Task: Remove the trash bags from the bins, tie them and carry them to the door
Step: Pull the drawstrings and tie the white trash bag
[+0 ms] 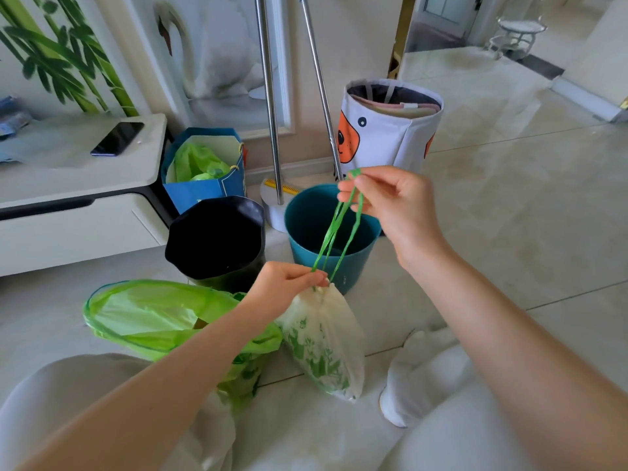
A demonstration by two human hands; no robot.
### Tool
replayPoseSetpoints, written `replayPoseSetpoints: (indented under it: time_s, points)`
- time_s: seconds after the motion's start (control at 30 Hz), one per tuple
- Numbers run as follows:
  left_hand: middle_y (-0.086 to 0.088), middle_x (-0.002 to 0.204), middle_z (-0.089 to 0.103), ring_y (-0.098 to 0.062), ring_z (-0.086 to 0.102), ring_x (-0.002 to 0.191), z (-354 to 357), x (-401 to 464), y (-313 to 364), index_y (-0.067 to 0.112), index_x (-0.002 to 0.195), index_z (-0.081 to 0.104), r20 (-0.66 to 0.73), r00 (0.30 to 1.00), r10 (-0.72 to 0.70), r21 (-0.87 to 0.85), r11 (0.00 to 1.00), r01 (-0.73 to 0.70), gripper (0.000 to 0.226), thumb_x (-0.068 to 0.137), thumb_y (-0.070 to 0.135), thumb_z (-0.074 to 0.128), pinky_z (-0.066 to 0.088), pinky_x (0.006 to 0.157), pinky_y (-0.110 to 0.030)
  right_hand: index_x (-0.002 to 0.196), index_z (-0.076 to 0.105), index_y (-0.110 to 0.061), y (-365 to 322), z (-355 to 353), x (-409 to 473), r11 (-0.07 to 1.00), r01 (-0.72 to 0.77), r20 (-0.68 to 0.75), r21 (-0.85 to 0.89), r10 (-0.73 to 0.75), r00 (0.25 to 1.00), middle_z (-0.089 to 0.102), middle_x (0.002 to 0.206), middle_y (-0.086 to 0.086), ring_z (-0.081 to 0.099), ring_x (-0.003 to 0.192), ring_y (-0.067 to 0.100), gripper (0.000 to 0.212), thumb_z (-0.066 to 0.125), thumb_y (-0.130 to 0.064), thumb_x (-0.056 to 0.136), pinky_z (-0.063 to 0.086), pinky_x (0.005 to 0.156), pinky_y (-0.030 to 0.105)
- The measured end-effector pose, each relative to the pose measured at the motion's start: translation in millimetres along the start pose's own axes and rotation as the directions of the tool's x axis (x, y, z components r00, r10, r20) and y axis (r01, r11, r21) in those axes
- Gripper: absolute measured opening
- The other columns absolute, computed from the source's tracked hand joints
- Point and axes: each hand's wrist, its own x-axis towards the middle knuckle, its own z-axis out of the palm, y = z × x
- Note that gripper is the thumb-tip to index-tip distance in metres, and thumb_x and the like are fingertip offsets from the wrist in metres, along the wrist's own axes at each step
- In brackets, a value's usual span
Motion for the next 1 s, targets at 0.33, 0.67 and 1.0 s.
replayPoseSetpoints:
  time_s: [0.33, 0.67, 1.0]
  points:
    - [-0.008, 0.08, 0.075, -0.016, 0.063, 0.074, -6, 1, -11, 0.004, 0.072, 0.076, -0.13, 0.976, -0.177, -0.207, 0.967, 0.148, 0.022, 0.086, 0.02, 0.069, 0.059, 0.081, -0.035, 0.089, 0.07, -0.017, 5, -19, -20, 0.911, 0.26, 0.129, -0.319, -0.23, 0.965, 0.066, 0.082, 0.008, 0.062, 0.073, 0.015, 0.011, 0.06, -0.011, 0.09, 0.054, 0.068, 0.03]
    - [0.0, 0.076, 0.064, -0.018, 0.056, 0.076, -3, -3, 5, 0.014, 0.077, 0.065, 0.253, 0.951, 0.18, 0.61, 0.733, -0.301, 0.028, 0.093, 0.032, 0.052, 0.05, 0.076, -0.039, 0.092, 0.066, -0.006, 3, 10, -24, 0.957, 0.268, 0.273, -0.111, -0.23, 0.934, 0.07, 0.074, 0.009, 0.072, 0.071, 0.02, 0.014, 0.053, -0.002, 0.093, 0.057, 0.065, 0.032]
    - [0.011, 0.061, 0.055, -0.014, 0.061, 0.071, 6, -9, 11, 0.028, 0.05, 0.052, 0.18, 0.963, 0.201, 0.493, 0.829, -0.266, 0.043, 0.093, 0.036, 0.058, 0.04, 0.063, -0.019, 0.125, 0.049, -0.022, 13, 24, -13, 0.965, 0.147, 0.316, -0.215, -0.074, 0.946, 0.071, 0.076, 0.002, 0.07, 0.079, 0.014, 0.031, 0.05, -0.013, 0.096, 0.059, 0.074, 0.032]
